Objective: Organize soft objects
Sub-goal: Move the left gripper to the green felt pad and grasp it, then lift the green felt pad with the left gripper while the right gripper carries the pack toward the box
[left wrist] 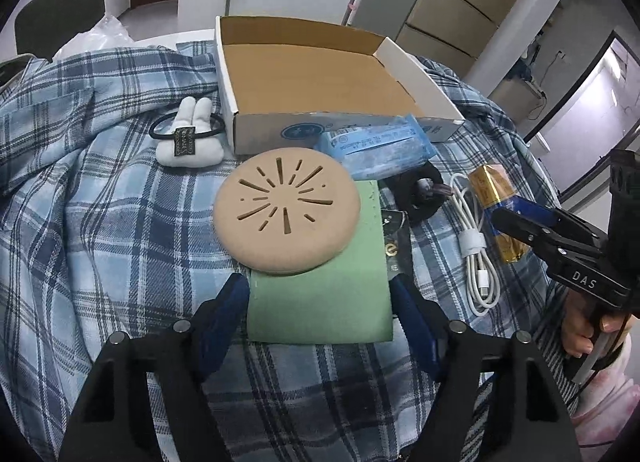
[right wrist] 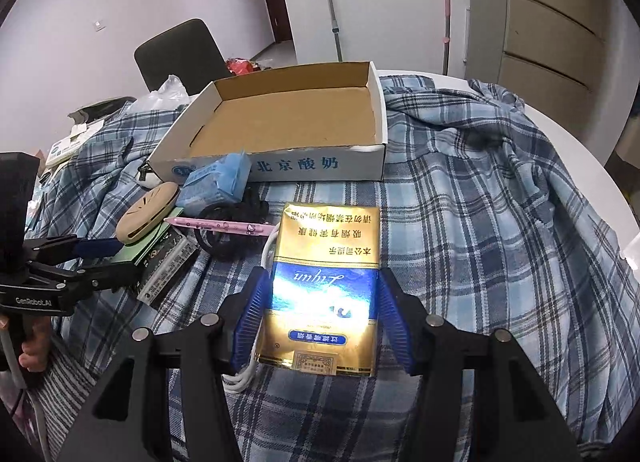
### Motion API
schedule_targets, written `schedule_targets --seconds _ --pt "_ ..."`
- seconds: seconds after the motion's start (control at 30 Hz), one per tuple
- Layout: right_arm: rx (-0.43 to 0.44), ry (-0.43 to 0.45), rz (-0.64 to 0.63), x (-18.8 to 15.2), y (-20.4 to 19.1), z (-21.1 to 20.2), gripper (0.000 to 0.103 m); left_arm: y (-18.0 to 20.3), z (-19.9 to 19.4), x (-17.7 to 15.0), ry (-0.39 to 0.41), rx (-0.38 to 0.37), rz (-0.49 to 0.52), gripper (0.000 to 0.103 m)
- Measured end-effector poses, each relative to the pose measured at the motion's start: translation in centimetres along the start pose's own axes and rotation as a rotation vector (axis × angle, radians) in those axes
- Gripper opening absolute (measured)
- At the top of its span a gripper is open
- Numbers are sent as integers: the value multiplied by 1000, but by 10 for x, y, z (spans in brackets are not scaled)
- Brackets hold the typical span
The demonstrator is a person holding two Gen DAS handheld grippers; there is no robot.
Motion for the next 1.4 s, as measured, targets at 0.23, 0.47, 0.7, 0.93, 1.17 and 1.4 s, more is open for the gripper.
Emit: schedule_targets --seconds 0.23,0.47,0.7,0.93,1.17,1.4 --pt "-5 -1 -1 0 2 1 54 3 4 -1 -17 -2 18 76" --pt "-5 -4 -1 -1 2 1 54 2 6 -1 -22 -4 23 78" --pt "-7 -10 -4 -1 2 3 54 13 -4 -4 15 37 88 70" --pt "-8 -6 2 -1 3 2 55 50 -22 -15 76 61 264 70" --pt "-14 -2 -1 -1 3 1 55 49 0 -18 1 73 257 73" --pt "-10 0 -14 -1 0 0 55 43 0 -15 9 62 215 84"
Point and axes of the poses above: each gripper's, at about its wrist camera, not at the fingertips, and z roughly the way its jaws point, y to its right, x to its top, the point moved 4 cm from there along z, roughly the way its jaws point
